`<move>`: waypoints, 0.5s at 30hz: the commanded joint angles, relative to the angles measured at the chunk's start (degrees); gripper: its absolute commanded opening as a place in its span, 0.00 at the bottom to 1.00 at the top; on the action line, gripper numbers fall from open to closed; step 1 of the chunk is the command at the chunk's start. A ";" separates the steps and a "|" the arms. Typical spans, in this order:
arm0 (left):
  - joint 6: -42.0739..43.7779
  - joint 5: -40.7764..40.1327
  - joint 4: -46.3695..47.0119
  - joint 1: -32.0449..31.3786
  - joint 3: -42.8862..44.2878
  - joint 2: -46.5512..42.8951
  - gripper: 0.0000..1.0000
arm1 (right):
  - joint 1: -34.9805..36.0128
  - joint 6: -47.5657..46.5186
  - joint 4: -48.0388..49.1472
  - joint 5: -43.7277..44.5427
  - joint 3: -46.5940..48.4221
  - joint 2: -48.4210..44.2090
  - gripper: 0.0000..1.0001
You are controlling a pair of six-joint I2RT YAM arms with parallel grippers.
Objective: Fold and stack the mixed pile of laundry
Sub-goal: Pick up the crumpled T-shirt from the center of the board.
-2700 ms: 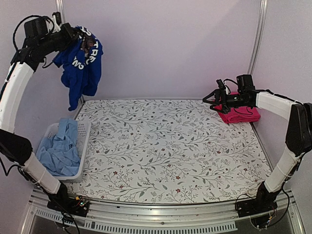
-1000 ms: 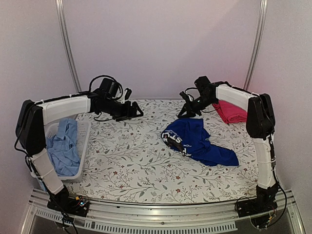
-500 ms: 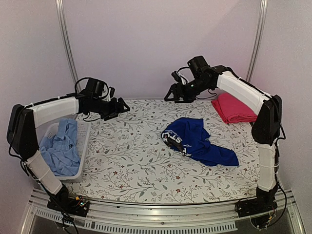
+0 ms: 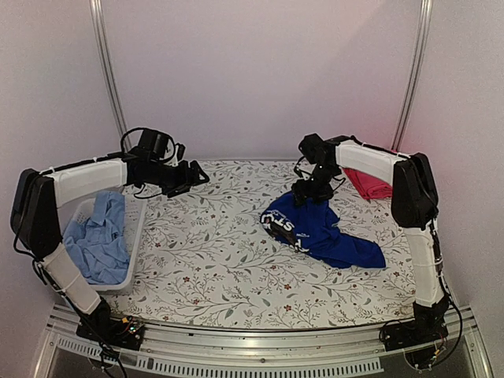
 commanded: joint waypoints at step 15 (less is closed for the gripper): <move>0.95 -0.44 1.05 0.23 -0.37 -1.15 0.83 | -1.40 2.09 14.59 -23.32 18.55 -11.18 0.00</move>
